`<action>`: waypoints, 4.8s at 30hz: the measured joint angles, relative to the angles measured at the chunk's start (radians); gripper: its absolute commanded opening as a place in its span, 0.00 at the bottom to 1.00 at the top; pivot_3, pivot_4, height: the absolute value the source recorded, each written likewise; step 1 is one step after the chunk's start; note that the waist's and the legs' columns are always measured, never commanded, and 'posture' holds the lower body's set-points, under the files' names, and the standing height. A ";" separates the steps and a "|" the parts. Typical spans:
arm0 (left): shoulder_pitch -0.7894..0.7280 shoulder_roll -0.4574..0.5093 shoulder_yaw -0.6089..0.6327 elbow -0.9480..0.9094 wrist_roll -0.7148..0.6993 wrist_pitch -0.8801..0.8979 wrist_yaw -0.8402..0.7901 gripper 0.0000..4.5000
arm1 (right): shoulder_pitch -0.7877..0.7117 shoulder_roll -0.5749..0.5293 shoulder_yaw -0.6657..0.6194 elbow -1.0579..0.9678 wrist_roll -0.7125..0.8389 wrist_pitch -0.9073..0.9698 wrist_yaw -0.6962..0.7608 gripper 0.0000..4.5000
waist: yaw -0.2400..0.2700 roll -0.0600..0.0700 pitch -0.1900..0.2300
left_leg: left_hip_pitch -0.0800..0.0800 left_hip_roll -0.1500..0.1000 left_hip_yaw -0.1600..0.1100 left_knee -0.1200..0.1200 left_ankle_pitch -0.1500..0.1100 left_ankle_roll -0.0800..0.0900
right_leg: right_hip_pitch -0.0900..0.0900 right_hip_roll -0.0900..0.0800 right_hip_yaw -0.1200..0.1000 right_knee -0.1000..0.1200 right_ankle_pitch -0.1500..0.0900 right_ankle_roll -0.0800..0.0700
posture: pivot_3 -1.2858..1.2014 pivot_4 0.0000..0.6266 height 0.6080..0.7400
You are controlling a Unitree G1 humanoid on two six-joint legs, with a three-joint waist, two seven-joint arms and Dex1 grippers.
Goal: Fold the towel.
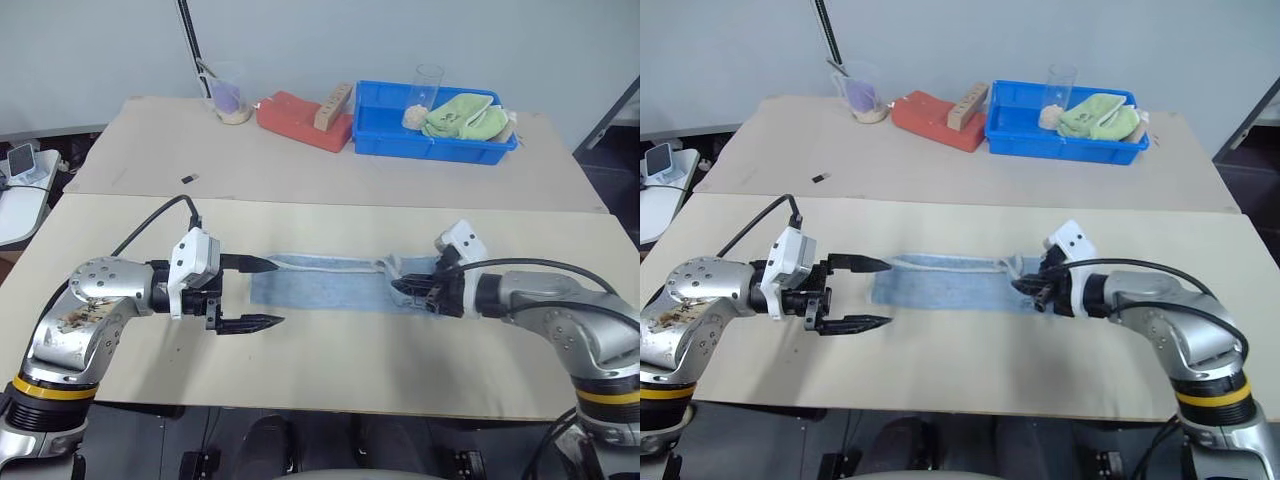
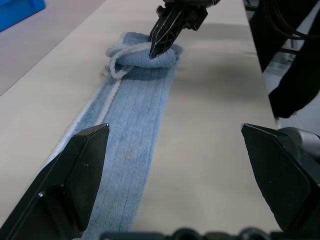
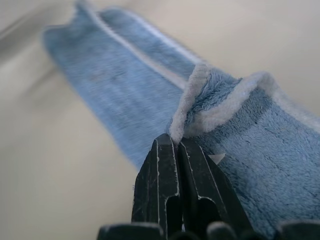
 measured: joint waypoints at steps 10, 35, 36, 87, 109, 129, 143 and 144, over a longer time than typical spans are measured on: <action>0.070 -0.021 0.028 -0.018 0.016 0.025 0.153 1.00 | -0.016 0.029 0.003 -0.014 0.010 -0.008 0.016 0.97 | -0.005 0.000 0.000 | 0.000 0.001 -0.001 0.000 0.000 0.000 | 0.000 0.000 -0.001 0.000 0.000 0.000 | 0.52 0.24 0.82; 0.221 -0.620 0.219 -0.226 -0.417 0.651 1.319 1.00 | -0.218 -0.118 0.094 0.007 -0.039 -0.324 0.478 0.97 | 0.017 -0.002 0.000 | 0.003 -0.003 -0.008 0.000 0.002 -0.001 | 0.006 -0.002 -0.005 0.001 0.001 -0.002 | 0.52 0.24 0.82; 0.203 -0.627 0.209 -0.213 -0.409 0.651 1.330 0.88 | -0.218 -0.119 0.094 0.011 -0.040 -0.324 0.481 0.98 | 0.017 -0.002 0.000 | 0.004 -0.003 -0.008 0.000 0.001 -0.001 | 0.008 -0.002 -0.005 0.000 0.001 -0.002 | 0.52 0.24 0.82; -0.401 -0.600 -0.434 0.263 0.197 -0.019 0.339 0.94 | 0.323 -0.419 -0.489 -0.217 0.023 -0.186 0.358 0.98 | 0.014 0.000 0.001 | 0.001 -0.002 -0.014 -0.001 -0.001 0.004 | 0.016 -0.002 -0.009 -0.015 0.000 0.003 | 0.52 0.24 0.82; -0.264 -0.601 -0.342 0.409 0.335 -0.245 0.359 0.00 | 0.217 0.158 0.081 -0.071 -0.393 -0.516 -0.194 0.01 | 0.021 0.002 0.000 | 0.000 -0.009 -0.015 0.000 -0.001 0.005 | 0.016 -0.004 -0.010 -0.015 0.000 0.004 | 0.52 0.24 0.82; -0.216 -0.635 -0.280 0.536 0.400 -0.314 0.470 0.00 | 0.394 0.152 -0.146 -0.007 -0.450 -0.666 -0.225 0.01 | 0.012 0.003 0.000 | -0.001 -0.003 -0.017 0.000 -0.001 0.005 | 0.016 -0.003 -0.010 -0.014 0.001 0.004 | 0.52 0.24 0.82; -0.237 -0.753 -0.371 0.576 0.439 -0.285 0.515 0.00 | 0.271 0.257 0.011 0.122 -0.542 -0.697 -0.258 0.01 | 0.013 0.004 -0.001 | 0.000 -0.009 -0.018 0.000 -0.001 0.005 | 0.017 -0.003 -0.009 -0.014 0.001 0.005 | 0.52 0.24 0.82; -0.223 -0.744 -0.371 0.585 0.444 -0.289 0.516 0.00 | 0.284 0.256 0.009 0.129 -0.549 -0.701 -0.261 0.01 | 0.012 0.004 -0.001 | 0.000 -0.009 -0.018 0.000 -0.001 0.005 | 0.017 -0.004 -0.009 -0.014 0.001 0.005 | 0.52 0.24 0.82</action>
